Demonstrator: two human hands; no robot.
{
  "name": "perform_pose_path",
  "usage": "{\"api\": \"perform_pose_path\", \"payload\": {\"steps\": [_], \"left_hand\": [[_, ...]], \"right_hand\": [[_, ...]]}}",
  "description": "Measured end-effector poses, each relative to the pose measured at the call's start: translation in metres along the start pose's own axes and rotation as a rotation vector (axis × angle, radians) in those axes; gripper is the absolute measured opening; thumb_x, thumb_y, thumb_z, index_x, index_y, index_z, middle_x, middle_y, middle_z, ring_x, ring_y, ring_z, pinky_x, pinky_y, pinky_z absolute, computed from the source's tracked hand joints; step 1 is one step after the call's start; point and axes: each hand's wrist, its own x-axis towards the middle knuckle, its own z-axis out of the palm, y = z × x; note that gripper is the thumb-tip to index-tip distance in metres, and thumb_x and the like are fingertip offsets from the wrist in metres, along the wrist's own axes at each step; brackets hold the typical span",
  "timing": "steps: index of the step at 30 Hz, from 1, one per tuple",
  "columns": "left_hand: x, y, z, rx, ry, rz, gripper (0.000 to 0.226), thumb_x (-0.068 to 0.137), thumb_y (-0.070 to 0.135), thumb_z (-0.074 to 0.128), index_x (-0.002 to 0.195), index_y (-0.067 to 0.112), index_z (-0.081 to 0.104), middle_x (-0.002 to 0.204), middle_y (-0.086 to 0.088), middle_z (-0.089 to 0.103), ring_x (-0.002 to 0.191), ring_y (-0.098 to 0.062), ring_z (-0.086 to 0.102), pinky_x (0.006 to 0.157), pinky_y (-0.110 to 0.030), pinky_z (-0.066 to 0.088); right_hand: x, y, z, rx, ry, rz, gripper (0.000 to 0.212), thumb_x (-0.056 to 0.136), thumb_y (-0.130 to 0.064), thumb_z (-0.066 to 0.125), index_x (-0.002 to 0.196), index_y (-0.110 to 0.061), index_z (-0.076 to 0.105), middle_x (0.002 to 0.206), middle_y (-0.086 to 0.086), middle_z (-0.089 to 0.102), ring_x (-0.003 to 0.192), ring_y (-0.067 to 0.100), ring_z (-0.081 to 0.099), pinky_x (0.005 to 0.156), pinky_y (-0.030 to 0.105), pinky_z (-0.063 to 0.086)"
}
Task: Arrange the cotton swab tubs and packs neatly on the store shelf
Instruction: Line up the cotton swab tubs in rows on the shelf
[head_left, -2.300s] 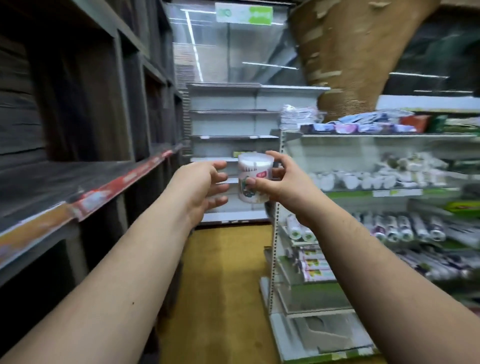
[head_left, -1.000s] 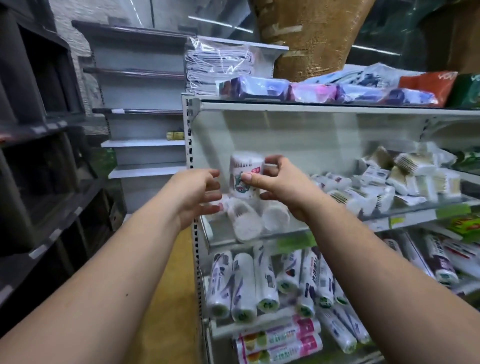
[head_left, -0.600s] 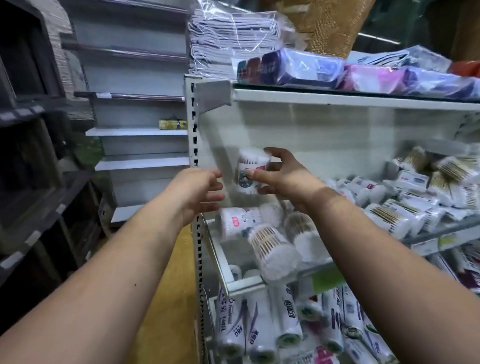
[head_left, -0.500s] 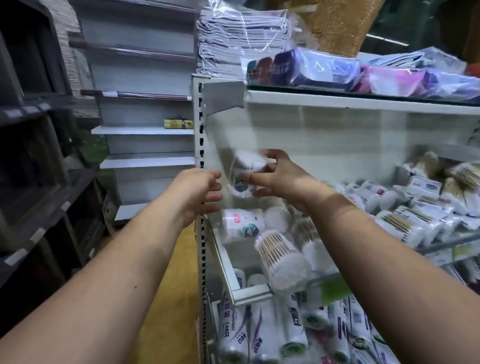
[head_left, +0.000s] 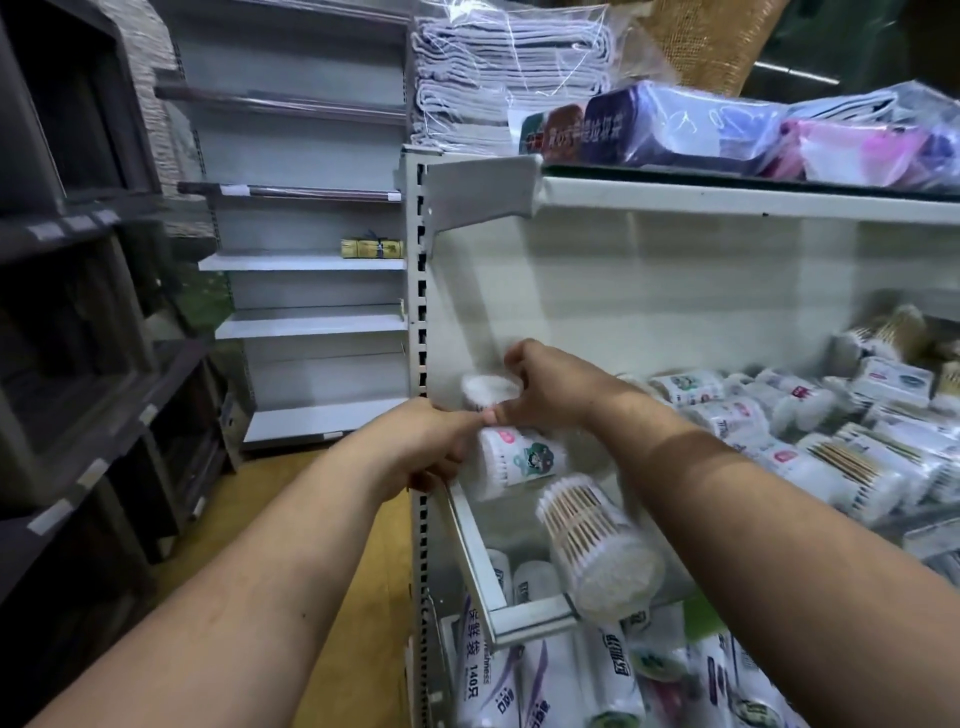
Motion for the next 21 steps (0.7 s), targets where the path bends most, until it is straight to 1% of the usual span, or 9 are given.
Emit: {"api": "perform_pose_path", "payload": {"steps": [2,5,7,8,10,13,15,18,21], "left_hand": [[0.000,0.000,0.001,-0.041,-0.028,0.002,0.024,0.089,0.036,0.066,0.093,0.012,0.062,0.074,-0.007,0.057,0.062,-0.022,0.050,0.054,-0.029,0.038],[0.001,0.000,0.002,-0.019,-0.011,0.006,0.018,0.095,0.028,0.056,0.098,0.011,0.063,0.078,-0.008,0.062,0.069,-0.024,0.055,0.057,-0.030,0.042],[0.001,-0.001,0.001,-0.003,-0.008,-0.003,0.021,0.095,0.029,0.056,0.102,0.010,0.064,0.082,-0.009,0.064,0.071,-0.024,0.057,0.056,-0.029,0.043],[0.001,-0.001,-0.001,-0.002,-0.012,-0.017,0.024,0.095,0.031,0.058,0.104,0.009,0.064,0.083,-0.010,0.065,0.070,-0.024,0.057,0.053,-0.027,0.042],[-0.001,-0.003,-0.003,0.000,-0.021,-0.039,0.029,0.093,0.032,0.060,0.107,0.007,0.064,0.085,-0.011,0.067,0.068,-0.024,0.057,0.048,-0.024,0.039],[-0.005,-0.004,-0.004,-0.004,-0.033,-0.046,0.030,0.093,0.029,0.058,0.108,0.004,0.065,0.081,-0.010,0.066,0.069,-0.024,0.056,0.049,-0.023,0.036],[-0.009,-0.004,-0.003,-0.014,-0.048,-0.056,0.027,0.093,0.026,0.055,0.104,0.004,0.065,0.074,-0.008,0.063,0.067,-0.025,0.056,0.050,-0.024,0.033],[-0.013,-0.004,-0.001,-0.012,-0.054,-0.061,0.023,0.094,0.027,0.054,0.101,0.008,0.064,0.076,-0.009,0.061,0.063,-0.023,0.055,0.051,-0.025,0.029],[-0.016,-0.003,-0.001,-0.013,-0.050,-0.060,0.029,0.095,0.038,0.056,0.100,0.009,0.062,0.077,-0.008,0.061,0.062,-0.021,0.054,0.051,-0.026,0.030]], "right_hand": [[-0.003,-0.002,-0.005,-0.058,-0.037,0.000,0.069,0.079,-0.051,0.075,0.134,-0.019,0.048,0.119,-0.001,0.063,0.096,0.017,0.057,0.093,0.034,0.048],[-0.006,0.000,-0.011,-0.050,-0.051,0.003,0.064,0.090,-0.055,0.060,0.138,-0.014,0.049,0.132,0.006,0.060,0.109,0.022,0.060,0.096,0.035,0.048],[-0.006,0.004,-0.014,-0.063,-0.031,0.007,0.060,0.093,-0.053,0.057,0.139,-0.016,0.050,0.135,0.006,0.058,0.114,0.022,0.058,0.096,0.033,0.047],[-0.007,0.006,-0.015,-0.060,-0.022,0.000,0.055,0.093,-0.050,0.058,0.138,-0.017,0.052,0.134,0.005,0.059,0.112,0.021,0.058,0.095,0.032,0.047],[-0.006,0.008,-0.015,-0.037,-0.010,-0.017,0.045,0.093,-0.046,0.061,0.130,-0.021,0.058,0.125,0.002,0.062,0.101,0.017,0.059,0.091,0.032,0.049],[-0.004,0.008,-0.011,-0.063,0.046,-0.016,0.031,0.090,-0.049,0.064,0.110,-0.026,0.061,0.106,-0.006,0.064,0.091,0.014,0.059,0.086,0.034,0.050],[-0.002,0.006,-0.008,-0.085,0.071,-0.030,0.025,0.090,-0.048,0.063,0.104,-0.027,0.059,0.102,-0.007,0.064,0.091,0.015,0.059,0.083,0.033,0.049],[0.000,0.003,-0.005,-0.070,0.033,-0.083,0.028,0.096,-0.038,0.059,0.120,-0.025,0.061,0.117,-0.001,0.065,0.102,0.017,0.059,0.081,0.028,0.043],[-0.001,0.004,-0.004,-0.084,-0.008,-0.114,0.036,0.096,-0.026,0.060,0.132,-0.023,0.058,0.131,0.000,0.061,0.114,0.018,0.057,0.084,0.023,0.039]]}}
